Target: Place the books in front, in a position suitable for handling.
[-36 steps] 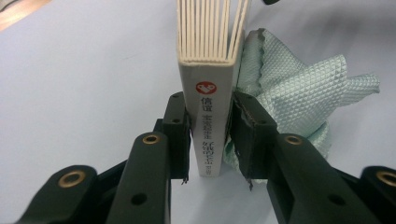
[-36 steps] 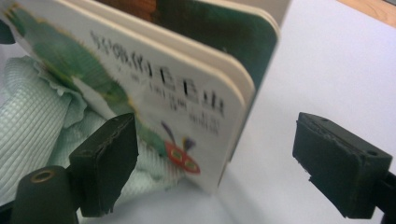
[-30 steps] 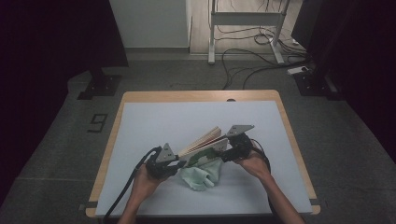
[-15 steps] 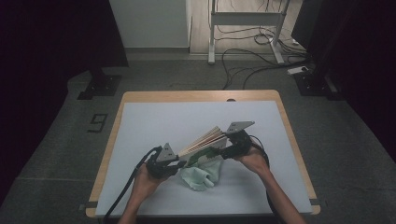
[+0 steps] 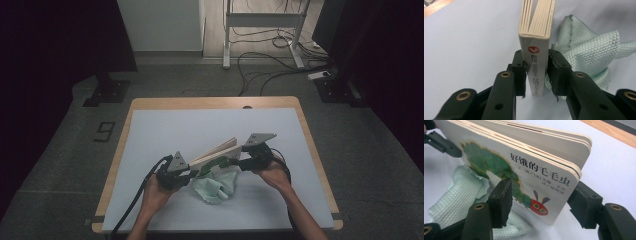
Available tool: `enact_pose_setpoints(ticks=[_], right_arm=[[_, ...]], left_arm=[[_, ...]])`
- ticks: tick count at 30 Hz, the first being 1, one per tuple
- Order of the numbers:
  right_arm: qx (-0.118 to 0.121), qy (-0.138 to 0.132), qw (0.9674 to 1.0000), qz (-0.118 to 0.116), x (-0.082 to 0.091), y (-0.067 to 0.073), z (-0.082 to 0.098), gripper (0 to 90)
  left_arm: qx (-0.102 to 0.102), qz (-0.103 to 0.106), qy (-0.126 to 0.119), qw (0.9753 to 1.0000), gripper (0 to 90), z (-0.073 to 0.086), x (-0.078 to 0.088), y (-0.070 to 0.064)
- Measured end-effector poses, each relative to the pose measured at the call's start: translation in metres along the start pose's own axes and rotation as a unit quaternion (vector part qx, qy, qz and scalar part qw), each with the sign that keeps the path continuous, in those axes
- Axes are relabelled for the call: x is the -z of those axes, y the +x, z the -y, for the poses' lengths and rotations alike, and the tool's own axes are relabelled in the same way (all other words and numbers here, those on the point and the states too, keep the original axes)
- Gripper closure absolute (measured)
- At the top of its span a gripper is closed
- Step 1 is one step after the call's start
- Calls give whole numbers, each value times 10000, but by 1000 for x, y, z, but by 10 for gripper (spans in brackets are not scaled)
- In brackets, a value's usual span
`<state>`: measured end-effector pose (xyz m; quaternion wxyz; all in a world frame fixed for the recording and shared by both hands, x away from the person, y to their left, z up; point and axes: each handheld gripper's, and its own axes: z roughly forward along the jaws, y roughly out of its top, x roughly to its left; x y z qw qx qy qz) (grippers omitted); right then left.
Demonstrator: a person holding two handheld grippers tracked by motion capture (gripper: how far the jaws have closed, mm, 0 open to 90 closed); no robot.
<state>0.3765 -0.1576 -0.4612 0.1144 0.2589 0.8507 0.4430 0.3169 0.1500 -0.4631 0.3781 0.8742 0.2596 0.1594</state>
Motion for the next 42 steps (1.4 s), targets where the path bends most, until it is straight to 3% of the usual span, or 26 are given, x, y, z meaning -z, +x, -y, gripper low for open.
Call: enact_pose_setpoints(ticks=[8, 14, 21, 24, 27, 32, 36, 42], right_arm=[[7, 50, 10000, 45, 6, 9, 3, 401], [-27, 10, 10000, 51, 7, 8, 5, 408], [-54, 19, 9997, 218, 5, 1, 2, 278], [-75, 21, 9997, 231, 3, -3, 1, 230], [-50, 65, 9998, 157, -6, -10, -1, 180], [7, 53, 10000, 37, -15, -13, -6, 179], [91, 3, 9995, -287, -19, -12, -10, 226], [154, 35, 9996, -220, -15, -6, -10, 272]], left_arm=[[100, -26, -10, 9999, 651, -1, -1, 7], [24, 74, -12, 10000, 670, 0, 1, 6], [8, 282, -19, 9996, 717, 2, 3, 9], [-20, 279, -32, 9996, 721, 2, 3, 8], [-34, 273, -37, 9996, 720, 2, 3, 8], [-30, 265, -37, 9996, 711, 2, 3, 8], [-45, 199, -24, 9998, 704, 2, 2, 8], [-11, 109, -30, 9999, 699, 2, 1, 10]])
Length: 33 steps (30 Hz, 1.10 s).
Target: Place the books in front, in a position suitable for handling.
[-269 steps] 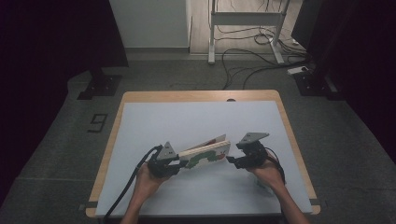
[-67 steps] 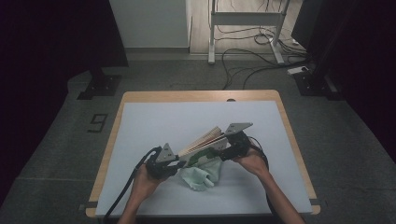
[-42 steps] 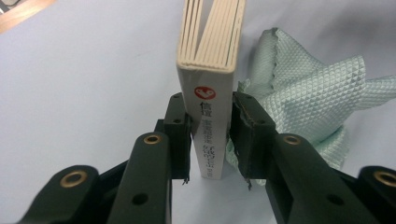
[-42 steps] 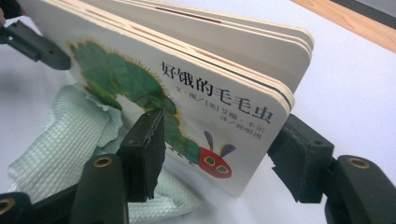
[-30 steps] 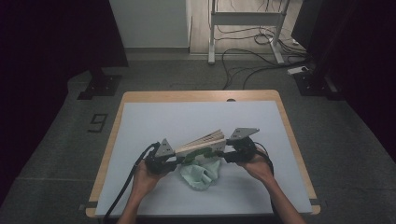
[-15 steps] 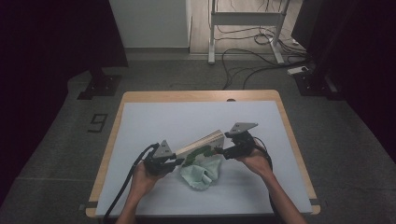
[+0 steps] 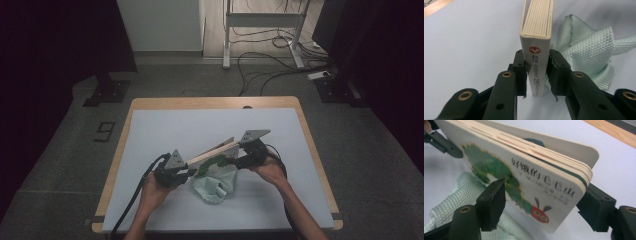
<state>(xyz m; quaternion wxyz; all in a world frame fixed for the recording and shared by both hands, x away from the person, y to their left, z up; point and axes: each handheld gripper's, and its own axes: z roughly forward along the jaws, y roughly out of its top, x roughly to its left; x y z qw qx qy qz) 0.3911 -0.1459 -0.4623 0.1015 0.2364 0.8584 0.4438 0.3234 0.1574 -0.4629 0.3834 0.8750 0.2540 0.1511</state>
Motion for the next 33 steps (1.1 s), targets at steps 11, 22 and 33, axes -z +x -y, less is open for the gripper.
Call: enact_pose_setpoints(ticks=[11, 22, 33], right_arm=[[-233, -66, 9997, -77, 10, 1, 7, 319], [-231, -48, 9994, 234, 10, 1, 7, 489], [-127, 88, 9990, 407, 9, 4, 3, 506]], left_arm=[[88, -71, -46, 9999, 611, 0, 0, 0], [507, 41, -168, 9986, 339, 15, 20, -2], [552, 706, -210, 9958, 198, 20, 27, -35]])
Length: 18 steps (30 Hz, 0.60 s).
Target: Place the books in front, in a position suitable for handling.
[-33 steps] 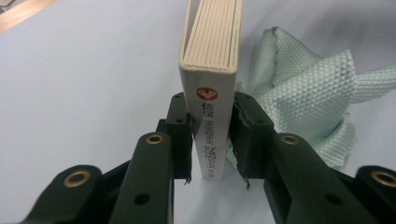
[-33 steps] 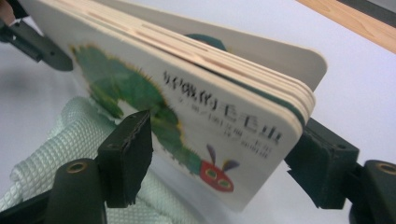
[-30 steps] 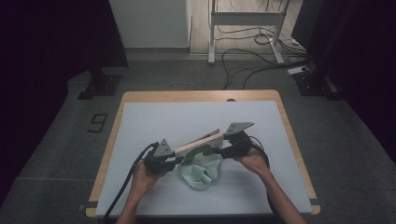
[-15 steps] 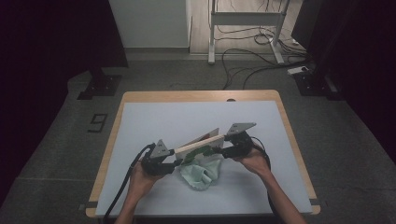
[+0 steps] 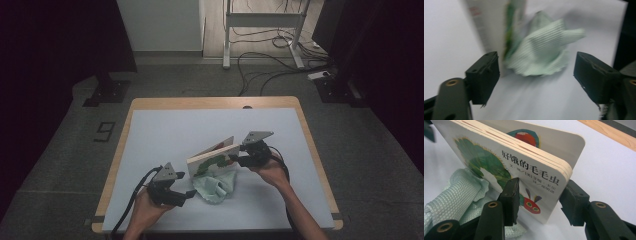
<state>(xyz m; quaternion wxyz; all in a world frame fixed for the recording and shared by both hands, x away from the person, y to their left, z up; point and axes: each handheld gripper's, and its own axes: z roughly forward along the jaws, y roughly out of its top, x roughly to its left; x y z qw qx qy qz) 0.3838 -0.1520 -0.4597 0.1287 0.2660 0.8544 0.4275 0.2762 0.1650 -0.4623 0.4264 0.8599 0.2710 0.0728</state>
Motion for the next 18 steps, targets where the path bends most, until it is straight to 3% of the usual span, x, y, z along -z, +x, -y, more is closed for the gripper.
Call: enact_pose_setpoints(ticks=[4, 14, 18], right_arm=[[-21, 14, 10000, 4, -1, 0, -1, 501], [-17, 16, 10000, -10, -3, 0, -1, 462], [-71, 19, 10000, -23, -4, 1, 0, 452]], left_arm=[[-125, 123, 117, 9998, 144, -7, -13, -11], [-345, 310, 191, 9987, 170, -25, -55, -24], [-423, 169, 434, 9980, 194, -21, -75, -23]])
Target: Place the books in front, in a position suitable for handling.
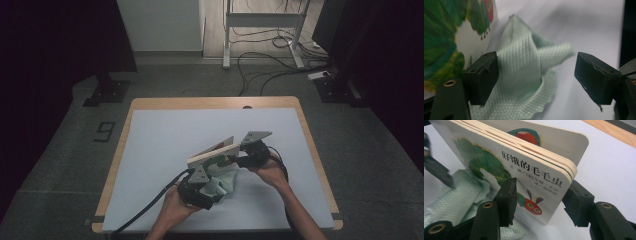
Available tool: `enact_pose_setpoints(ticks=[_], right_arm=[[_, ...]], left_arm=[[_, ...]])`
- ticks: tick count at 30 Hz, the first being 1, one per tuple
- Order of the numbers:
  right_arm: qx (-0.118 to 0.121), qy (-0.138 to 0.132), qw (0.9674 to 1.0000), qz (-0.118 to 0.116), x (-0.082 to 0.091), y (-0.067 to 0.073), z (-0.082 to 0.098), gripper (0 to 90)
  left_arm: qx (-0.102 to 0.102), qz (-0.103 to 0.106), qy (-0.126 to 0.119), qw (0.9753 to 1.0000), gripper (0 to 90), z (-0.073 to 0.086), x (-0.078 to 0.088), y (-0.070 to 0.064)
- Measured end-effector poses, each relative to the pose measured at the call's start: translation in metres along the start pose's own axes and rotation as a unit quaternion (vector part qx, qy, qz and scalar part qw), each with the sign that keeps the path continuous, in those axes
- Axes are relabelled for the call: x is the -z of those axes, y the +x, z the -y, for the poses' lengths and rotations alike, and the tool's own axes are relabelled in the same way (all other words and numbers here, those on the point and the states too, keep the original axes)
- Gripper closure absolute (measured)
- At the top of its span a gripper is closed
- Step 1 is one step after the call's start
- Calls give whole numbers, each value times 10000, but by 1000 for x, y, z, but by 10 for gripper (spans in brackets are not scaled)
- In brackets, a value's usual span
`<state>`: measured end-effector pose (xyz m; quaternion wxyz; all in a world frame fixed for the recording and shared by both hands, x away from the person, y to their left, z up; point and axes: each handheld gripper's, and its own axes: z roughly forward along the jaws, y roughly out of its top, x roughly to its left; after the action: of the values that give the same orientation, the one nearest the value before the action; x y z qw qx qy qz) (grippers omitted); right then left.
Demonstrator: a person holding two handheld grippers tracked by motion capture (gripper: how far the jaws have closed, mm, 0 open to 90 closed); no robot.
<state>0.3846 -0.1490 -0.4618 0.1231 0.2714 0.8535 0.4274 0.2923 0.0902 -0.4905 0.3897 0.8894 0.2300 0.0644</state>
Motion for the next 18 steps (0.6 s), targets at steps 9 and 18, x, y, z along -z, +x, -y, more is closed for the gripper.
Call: enact_pose_setpoints(ticks=[9, 18], right_arm=[[-17, 6, 10000, 16, -1, 1, 0, 445], [-27, -4, 10000, 28, 0, 1, 1, 446]], left_arm=[[-22, -297, 221, 9993, 281, 6, -22, 3], [138, -626, 222, 9977, 498, 8, -32, 4]])
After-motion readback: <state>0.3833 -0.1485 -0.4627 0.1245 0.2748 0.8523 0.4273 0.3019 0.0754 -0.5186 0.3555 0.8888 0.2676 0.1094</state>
